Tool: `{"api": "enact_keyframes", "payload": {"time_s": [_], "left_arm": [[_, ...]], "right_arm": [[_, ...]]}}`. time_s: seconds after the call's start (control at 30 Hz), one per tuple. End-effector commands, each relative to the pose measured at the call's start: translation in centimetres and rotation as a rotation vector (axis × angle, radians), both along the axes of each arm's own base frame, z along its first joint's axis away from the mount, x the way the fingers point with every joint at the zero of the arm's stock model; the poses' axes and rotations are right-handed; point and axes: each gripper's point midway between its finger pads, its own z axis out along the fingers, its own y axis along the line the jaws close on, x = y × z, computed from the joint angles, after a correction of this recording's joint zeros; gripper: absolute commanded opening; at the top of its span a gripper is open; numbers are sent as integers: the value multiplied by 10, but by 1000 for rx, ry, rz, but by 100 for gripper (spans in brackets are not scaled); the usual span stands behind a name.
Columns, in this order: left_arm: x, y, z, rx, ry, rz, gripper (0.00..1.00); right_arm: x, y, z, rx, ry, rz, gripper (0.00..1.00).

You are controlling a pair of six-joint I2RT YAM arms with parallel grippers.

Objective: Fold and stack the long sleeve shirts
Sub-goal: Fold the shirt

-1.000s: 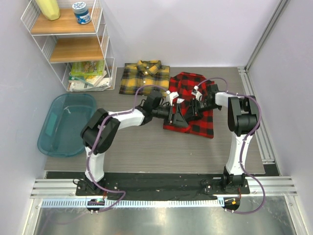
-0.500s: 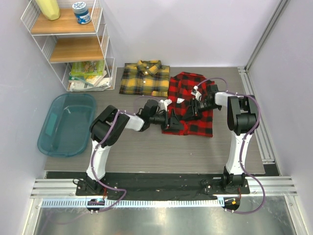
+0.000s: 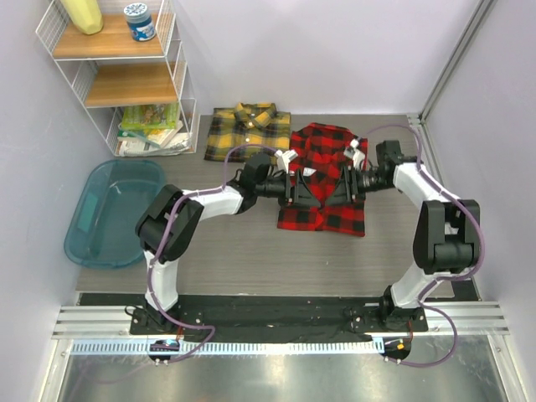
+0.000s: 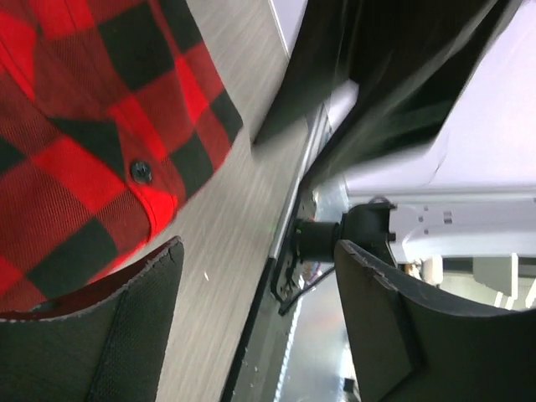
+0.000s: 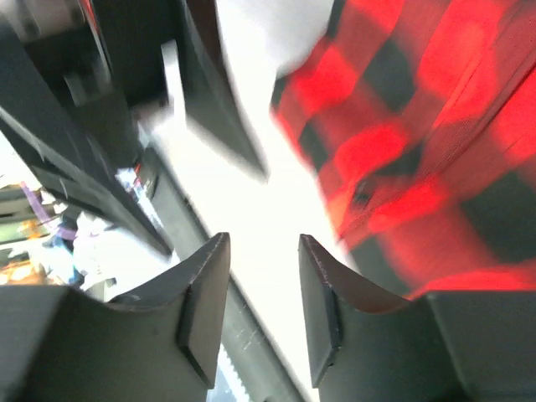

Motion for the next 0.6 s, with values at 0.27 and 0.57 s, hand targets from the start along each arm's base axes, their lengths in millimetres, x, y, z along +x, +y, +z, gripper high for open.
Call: {"api": "enact_keyframes", "payload": {"time_s": [0.27,0.57], "left_arm": [[22,24,-119,282,219,95,66],[8,39,-90,244,173,1,67]], "right_arm": [[-54,-26,-117,-4,490,-55,34],[-80,-28,-69,99,543,41,34]]}}
